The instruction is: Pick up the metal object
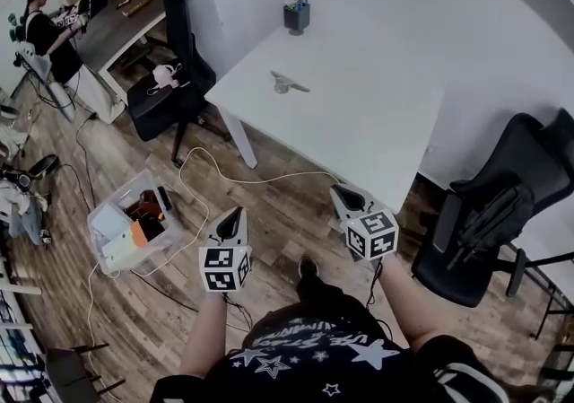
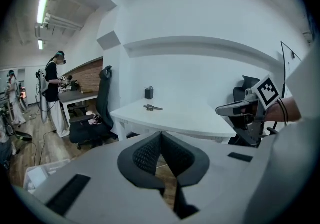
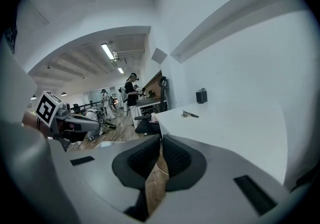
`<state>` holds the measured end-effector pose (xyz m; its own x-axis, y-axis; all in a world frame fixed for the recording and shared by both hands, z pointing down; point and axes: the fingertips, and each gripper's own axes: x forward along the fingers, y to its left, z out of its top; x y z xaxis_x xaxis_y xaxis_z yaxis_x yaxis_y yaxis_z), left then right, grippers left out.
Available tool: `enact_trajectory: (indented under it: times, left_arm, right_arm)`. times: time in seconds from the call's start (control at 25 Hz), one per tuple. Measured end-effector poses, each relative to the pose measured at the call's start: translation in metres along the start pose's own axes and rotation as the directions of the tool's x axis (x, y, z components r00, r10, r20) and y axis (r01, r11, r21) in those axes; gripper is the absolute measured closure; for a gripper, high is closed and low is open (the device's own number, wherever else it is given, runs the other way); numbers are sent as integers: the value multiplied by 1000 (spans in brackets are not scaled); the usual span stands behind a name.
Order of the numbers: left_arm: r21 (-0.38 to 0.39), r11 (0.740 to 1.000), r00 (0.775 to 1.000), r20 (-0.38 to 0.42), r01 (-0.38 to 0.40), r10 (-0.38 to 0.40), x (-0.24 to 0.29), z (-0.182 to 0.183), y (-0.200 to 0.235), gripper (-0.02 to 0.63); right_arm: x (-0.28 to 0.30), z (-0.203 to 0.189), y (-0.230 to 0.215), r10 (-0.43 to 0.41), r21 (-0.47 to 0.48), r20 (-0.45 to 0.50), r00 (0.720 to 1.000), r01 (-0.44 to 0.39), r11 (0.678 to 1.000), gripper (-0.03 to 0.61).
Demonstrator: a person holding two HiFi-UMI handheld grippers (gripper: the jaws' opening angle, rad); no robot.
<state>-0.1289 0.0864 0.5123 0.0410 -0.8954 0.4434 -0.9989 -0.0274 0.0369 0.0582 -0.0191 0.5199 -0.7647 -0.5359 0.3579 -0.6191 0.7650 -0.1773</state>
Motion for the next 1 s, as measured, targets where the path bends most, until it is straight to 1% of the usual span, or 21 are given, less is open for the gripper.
enact_trajectory:
  times: [0.24, 0.44, 0.6, 0.76, 1.0]
  left_arm:
    - [18, 1000, 1000, -3, 12, -12, 70, 34, -5, 594]
    - [28, 1000, 1000, 10, 5, -5, 107, 59, -6, 594]
    - [49, 999, 1000, 6, 14, -14, 121, 67, -5, 594]
    - [76, 997, 1000, 5, 26, -26, 136, 72, 3, 594]
    - [116, 991, 997, 3, 71, -72, 183, 89, 35, 594]
  right_arm:
    - [38, 26, -60, 2, 9, 4, 1000, -2, 1000, 529]
    - [58, 40, -93, 6, 17, 5, 1000, -6, 1000, 528]
    - [70, 47, -103, 2, 37, 17, 1000, -3, 999, 529]
    - [85, 44, -108, -8, 50, 6, 1000, 8, 999, 529]
    - [124, 59, -122, -49, 57, 4, 999, 49, 997, 529]
